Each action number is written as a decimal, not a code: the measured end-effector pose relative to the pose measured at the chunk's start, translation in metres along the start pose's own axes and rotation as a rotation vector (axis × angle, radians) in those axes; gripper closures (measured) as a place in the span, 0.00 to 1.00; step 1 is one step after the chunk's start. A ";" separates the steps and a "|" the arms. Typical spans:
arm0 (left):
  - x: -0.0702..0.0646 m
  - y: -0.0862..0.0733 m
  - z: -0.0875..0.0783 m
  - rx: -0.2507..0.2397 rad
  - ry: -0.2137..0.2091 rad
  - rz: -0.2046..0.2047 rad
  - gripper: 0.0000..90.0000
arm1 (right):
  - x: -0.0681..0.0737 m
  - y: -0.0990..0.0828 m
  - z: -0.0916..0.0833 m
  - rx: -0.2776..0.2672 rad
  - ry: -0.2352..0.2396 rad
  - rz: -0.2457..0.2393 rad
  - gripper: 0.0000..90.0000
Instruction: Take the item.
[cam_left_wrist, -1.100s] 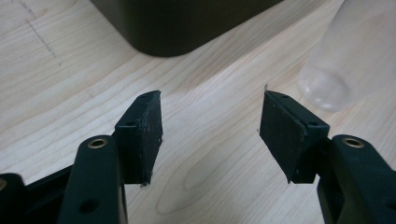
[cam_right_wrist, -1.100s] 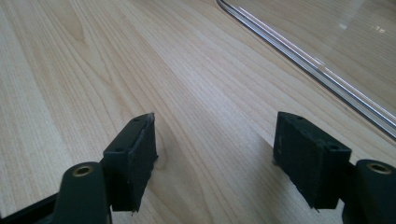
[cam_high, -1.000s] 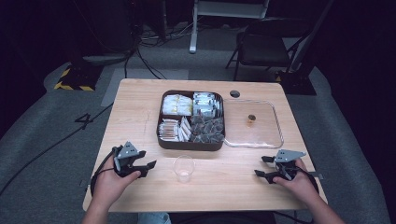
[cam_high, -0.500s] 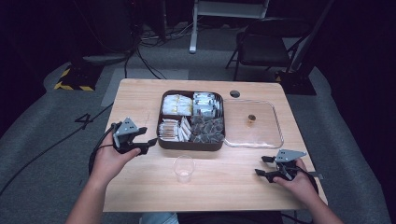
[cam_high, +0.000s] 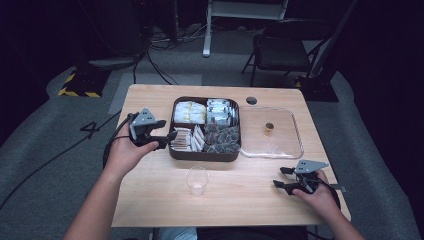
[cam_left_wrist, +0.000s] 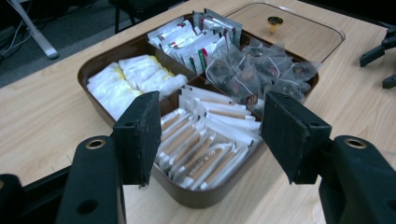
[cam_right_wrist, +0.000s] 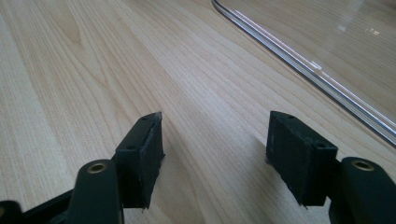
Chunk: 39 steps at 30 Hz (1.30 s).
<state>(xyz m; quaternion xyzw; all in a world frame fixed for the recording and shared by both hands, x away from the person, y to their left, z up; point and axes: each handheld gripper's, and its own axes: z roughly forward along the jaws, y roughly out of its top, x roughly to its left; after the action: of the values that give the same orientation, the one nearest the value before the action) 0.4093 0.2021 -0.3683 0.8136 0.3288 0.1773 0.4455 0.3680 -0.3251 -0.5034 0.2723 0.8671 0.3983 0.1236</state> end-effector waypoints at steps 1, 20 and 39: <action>0.002 0.004 0.002 -0.003 -0.008 0.002 0.42 | 0.000 0.000 0.000 0.000 0.000 0.000 0.41; 0.036 0.052 0.064 0.034 -0.120 0.029 0.47 | 0.000 0.000 0.000 -0.001 -0.002 0.003 0.42; 0.060 0.035 0.153 0.151 -0.076 -0.034 0.48 | 0.000 0.000 0.000 -0.002 -0.004 0.001 0.42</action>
<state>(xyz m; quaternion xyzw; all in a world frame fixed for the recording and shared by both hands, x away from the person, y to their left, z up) 0.5552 0.1371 -0.4215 0.8453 0.3380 0.1133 0.3980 0.3681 -0.3253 -0.5035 0.2734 0.8664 0.3985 0.1254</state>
